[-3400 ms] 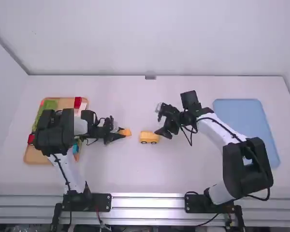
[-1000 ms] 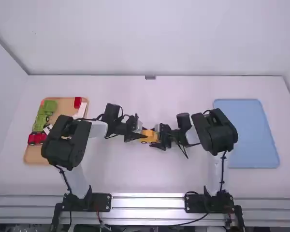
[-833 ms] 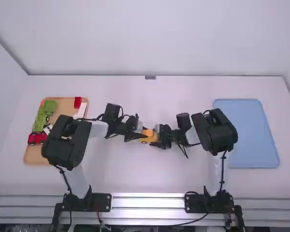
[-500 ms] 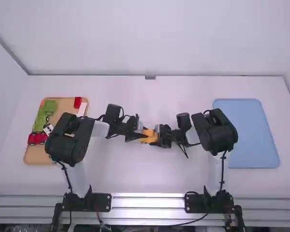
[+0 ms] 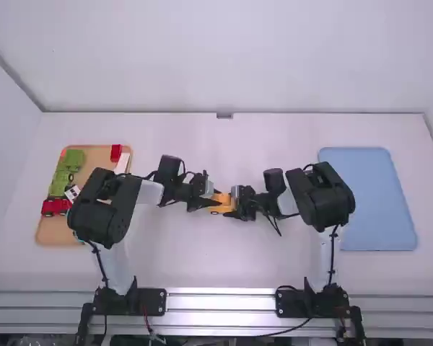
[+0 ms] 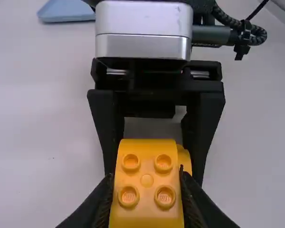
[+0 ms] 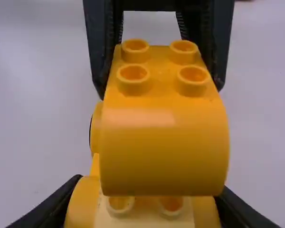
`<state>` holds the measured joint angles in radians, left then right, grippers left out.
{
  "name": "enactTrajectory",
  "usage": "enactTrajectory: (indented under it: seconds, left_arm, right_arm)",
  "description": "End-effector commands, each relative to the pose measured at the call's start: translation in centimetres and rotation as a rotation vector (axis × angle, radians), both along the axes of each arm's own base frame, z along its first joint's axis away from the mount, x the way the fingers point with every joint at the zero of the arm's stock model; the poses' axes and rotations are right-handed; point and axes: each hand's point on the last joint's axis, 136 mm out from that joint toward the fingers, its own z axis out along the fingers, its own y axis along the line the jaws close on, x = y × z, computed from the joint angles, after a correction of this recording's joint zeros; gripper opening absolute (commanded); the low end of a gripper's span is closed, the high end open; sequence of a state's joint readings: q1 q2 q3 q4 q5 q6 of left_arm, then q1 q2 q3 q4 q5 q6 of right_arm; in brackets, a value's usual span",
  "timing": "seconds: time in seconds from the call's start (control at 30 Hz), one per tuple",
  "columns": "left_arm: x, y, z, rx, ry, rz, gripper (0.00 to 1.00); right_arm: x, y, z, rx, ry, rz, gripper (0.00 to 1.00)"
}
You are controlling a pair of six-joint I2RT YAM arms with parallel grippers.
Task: Assemble lego blocks to make yellow taxi
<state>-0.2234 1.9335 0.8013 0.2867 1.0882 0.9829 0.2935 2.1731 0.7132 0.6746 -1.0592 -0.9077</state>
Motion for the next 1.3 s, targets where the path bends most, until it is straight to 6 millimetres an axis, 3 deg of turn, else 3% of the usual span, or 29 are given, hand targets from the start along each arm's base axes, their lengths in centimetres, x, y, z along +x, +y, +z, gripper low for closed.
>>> enactTrajectory:
  seconds: [0.0, 0.37, 1.27]
  left_arm:
    - [-0.9, -0.5, -0.4, -0.018, 0.035, -0.026, 0.09]
    - [-1.1, -0.3, -0.8, -0.009, 0.036, -0.02, 0.06]
    - [-1.5, -0.3, -1.9, -0.018, 0.019, -0.021, 0.12]
  right_arm:
    - [0.1, -0.1, -0.5, -0.01, 0.005, -0.005, 0.43]
    - [-0.1, 0.1, -0.5, -0.013, 0.003, 0.002, 0.44]
    - [-0.9, 0.5, -1.0, -0.032, 0.032, 0.021, 0.43]
